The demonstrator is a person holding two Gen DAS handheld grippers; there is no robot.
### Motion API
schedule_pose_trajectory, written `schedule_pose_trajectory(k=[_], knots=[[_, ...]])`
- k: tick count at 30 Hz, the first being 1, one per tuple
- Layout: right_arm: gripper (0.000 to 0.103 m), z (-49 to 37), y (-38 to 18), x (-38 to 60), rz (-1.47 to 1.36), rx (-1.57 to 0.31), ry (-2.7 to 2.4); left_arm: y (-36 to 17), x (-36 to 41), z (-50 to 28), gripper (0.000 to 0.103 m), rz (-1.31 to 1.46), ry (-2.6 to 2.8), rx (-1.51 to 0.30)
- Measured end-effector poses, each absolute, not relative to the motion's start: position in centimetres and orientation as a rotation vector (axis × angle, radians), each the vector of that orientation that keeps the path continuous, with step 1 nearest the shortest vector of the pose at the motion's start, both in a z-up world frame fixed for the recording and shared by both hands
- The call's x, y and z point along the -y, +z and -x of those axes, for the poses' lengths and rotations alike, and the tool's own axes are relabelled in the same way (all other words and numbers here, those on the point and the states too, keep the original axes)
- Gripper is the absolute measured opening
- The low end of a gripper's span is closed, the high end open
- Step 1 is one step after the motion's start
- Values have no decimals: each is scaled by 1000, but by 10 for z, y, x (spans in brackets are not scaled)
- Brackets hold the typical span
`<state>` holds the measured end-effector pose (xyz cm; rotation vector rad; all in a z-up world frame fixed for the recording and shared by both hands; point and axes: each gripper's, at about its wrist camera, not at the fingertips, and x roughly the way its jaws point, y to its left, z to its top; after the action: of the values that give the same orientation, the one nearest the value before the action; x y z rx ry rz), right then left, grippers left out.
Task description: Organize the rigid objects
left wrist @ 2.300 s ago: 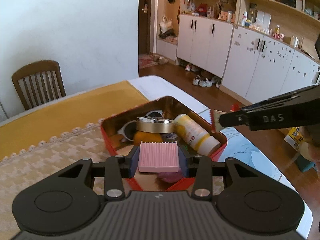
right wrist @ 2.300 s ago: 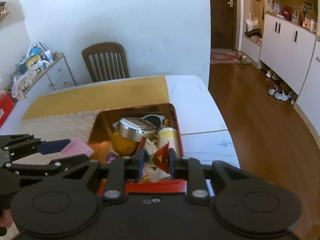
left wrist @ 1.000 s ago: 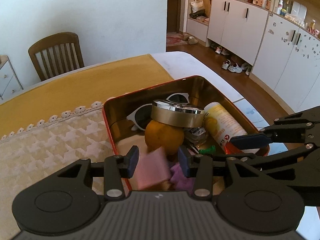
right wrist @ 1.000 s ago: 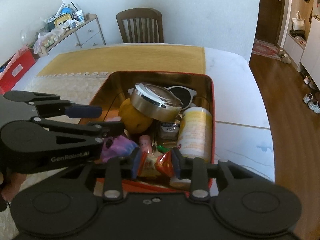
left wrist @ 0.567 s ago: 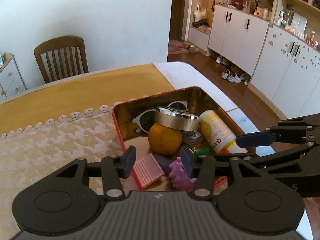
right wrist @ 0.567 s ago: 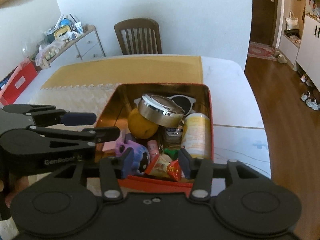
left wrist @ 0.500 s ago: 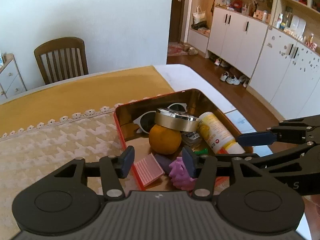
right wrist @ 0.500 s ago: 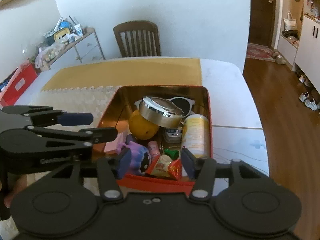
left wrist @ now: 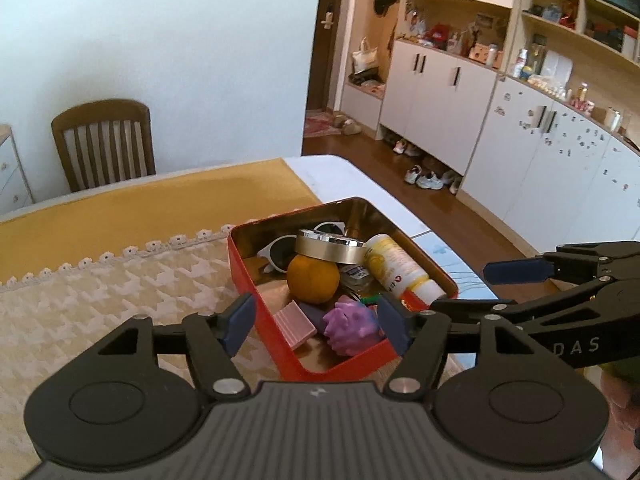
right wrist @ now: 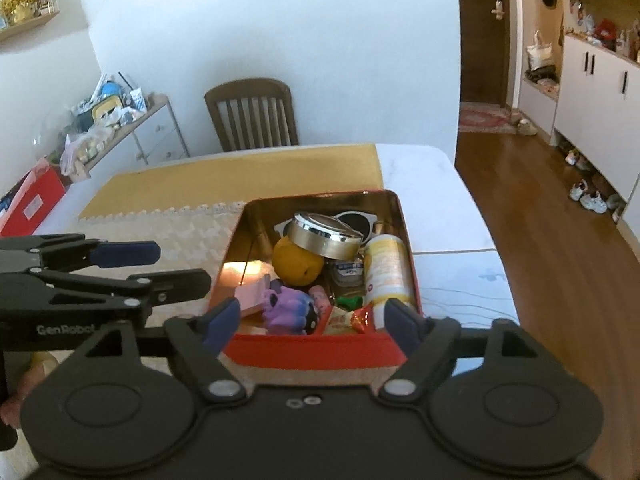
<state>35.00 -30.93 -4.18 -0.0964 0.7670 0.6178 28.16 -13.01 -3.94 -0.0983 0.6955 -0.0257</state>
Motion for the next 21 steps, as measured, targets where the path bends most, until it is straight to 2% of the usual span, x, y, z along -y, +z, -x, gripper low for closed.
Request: schedule_pose_trajectory(k=[3,6,14,16,17,21], knots=[[95,-337,-37,310,91,-739,594,-33,128,-271,74,84,-37,-682],[103,-323,-32,311,79,-710,582,-28,124,-263,81,84,-58,-680],[103,-293,-23,309,64,-673,548,-18,117,-242,90,75,-102,-662],[103,-287,-21,309,72,-658,535,-17,116,-237,100,69,-86,-650],[103,-283,-20,310,73,-652,529,-16,115,-235,102,69,-78,-646],[103,-273,-15,314,51,-635,504,-11,110,-228,103,82,-93,-638]])
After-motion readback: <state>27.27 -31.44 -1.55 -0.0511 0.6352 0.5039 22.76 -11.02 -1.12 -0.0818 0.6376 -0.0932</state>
